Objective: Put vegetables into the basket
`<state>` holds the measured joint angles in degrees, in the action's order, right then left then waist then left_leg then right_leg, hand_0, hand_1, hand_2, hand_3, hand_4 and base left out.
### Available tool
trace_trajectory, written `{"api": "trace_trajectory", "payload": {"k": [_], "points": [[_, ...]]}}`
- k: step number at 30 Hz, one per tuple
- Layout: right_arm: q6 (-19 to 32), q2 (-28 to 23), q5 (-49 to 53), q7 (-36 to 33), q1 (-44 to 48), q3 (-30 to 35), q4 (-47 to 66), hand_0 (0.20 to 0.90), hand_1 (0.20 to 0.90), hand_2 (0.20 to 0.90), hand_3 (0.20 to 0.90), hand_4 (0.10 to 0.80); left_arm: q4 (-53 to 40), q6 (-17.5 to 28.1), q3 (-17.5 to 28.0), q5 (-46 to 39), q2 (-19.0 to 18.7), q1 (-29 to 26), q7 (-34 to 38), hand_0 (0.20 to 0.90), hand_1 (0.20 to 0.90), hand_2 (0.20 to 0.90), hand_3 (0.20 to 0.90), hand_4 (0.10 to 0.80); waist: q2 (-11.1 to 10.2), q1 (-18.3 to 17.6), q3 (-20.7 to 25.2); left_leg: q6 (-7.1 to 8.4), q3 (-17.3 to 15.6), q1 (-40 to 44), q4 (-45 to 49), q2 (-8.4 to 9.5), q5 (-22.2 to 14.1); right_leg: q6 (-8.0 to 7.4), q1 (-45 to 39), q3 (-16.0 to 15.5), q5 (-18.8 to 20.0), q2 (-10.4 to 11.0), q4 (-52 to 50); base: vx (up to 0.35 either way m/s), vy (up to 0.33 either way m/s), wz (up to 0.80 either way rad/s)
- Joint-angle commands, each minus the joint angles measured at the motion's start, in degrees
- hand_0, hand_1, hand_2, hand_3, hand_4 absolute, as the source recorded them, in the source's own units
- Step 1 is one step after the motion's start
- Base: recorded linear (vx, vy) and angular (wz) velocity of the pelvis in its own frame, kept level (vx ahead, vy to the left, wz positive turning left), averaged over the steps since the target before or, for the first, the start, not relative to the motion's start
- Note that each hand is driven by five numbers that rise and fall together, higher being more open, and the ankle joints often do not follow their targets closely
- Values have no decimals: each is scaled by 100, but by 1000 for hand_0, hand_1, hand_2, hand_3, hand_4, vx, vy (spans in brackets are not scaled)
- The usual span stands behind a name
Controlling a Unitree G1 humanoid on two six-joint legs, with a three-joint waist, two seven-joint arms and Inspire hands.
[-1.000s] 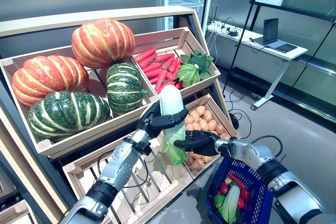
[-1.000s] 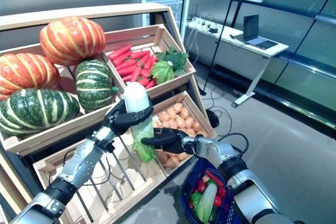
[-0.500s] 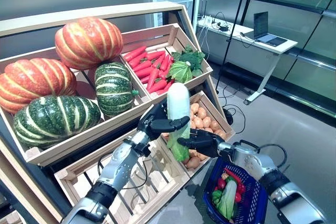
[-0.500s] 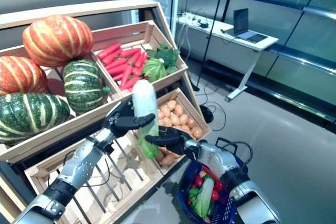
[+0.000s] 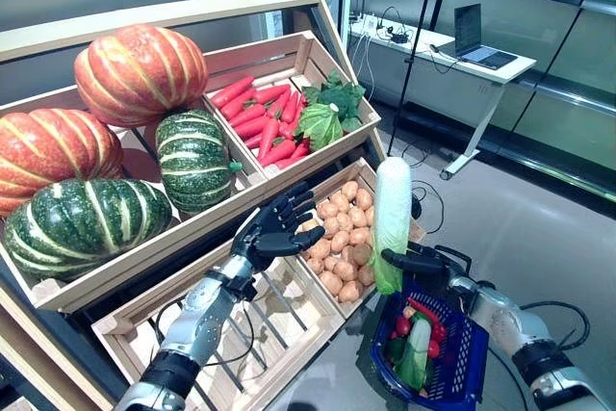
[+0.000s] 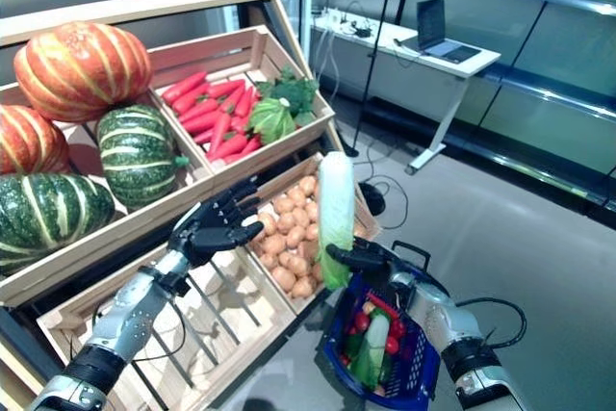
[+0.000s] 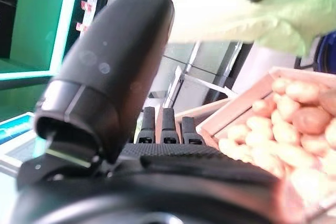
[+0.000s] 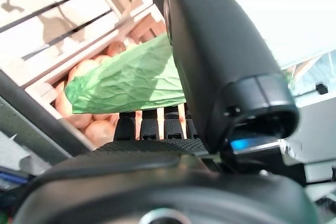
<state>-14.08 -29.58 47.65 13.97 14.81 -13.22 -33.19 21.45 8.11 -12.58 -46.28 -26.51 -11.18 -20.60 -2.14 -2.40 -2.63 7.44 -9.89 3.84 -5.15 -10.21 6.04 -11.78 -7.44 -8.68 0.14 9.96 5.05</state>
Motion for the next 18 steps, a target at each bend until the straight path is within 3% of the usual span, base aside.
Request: {"api": "trace_trajectory", "payload": {"k": [1,7,11,14,18], "points": [[996,-172,-329,-356,448,728,102,300,300,300,300,400,144,483,380,3,-217,-688,-111,900,900,900,900,800,66,9,204,12,-143,213,15,-108,-487,201,95,-2,161,-31,-25,13,-10,-4],[1075,-166,-989,-1169,277,947,-256,300,300,300,300,400,86,566,444,275,-238,-563,-57,900,900,900,900,800,81,16,155,0,-179,249,15,-117,-490,200,87,30,135,-34,-68,0,0,0],[1163,-71,-2053,-2135,241,948,-672,300,300,300,300,400,-80,504,446,412,-155,-343,87,900,900,900,900,800,117,68,59,-56,-244,276,115,-122,-497,232,113,90,3,-34,-318,-5,-4,-6],[1186,-126,-2346,-2876,727,821,-1009,300,300,300,300,400,-252,631,248,240,-216,-638,105,900,900,900,900,800,182,170,-505,-80,7,-553,1473,-246,-867,350,984,175,-516,-16,-1787,-319,-47,-15],[1271,-143,-2119,-3263,1405,650,-1455,300,300,300,300,400,-272,756,-52,116,-284,-1128,205,900,900,900,900,800,199,261,-1005,-56,218,-1516,2684,-393,-1272,435,1743,119,-829,204,-2875,-306,-62,-2]]}}
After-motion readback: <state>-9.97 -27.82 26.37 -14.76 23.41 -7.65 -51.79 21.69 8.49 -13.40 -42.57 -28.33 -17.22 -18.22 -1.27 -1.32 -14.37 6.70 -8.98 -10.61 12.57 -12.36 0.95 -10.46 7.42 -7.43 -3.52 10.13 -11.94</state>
